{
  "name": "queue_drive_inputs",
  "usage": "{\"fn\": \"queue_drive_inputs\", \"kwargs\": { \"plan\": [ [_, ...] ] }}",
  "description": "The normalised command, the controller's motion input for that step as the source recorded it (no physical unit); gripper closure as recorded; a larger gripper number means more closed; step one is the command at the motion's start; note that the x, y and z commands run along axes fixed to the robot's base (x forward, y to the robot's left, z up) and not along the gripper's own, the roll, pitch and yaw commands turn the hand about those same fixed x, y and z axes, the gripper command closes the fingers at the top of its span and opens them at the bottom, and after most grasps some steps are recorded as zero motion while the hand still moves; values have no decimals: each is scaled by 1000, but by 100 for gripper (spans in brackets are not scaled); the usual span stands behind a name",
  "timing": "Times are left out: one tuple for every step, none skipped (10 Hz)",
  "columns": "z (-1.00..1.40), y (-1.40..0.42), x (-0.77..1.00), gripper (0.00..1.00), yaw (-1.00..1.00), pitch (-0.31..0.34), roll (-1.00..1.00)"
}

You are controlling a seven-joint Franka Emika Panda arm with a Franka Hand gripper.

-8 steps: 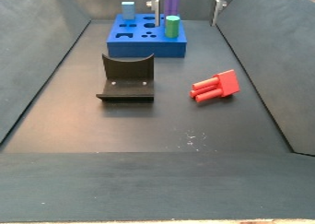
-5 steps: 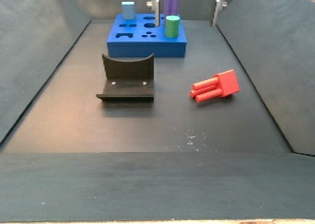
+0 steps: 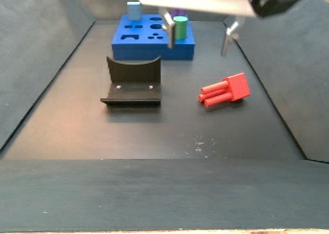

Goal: Pick up the 3 prong object. Move up. Place the 3 prong object on the fixture. Regrasp the 3 prong object. Move to above the board. Insert the 3 prong object.
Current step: Pick up the 3 prong object.

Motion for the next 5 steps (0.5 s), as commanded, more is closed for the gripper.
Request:
{"fn": "queue_drive_inputs", "kwargs": {
  "plan": [
    [-149,0,-140,0,-560,-53,0],
    [-3,0,-106,0,-91,0,1],
    [-406,29,-109,0,-457,87,151],
    [-563,17,-237,0,-869,23,23],
    [-583,0,-257,0,-894,0,40]
  ]
}}
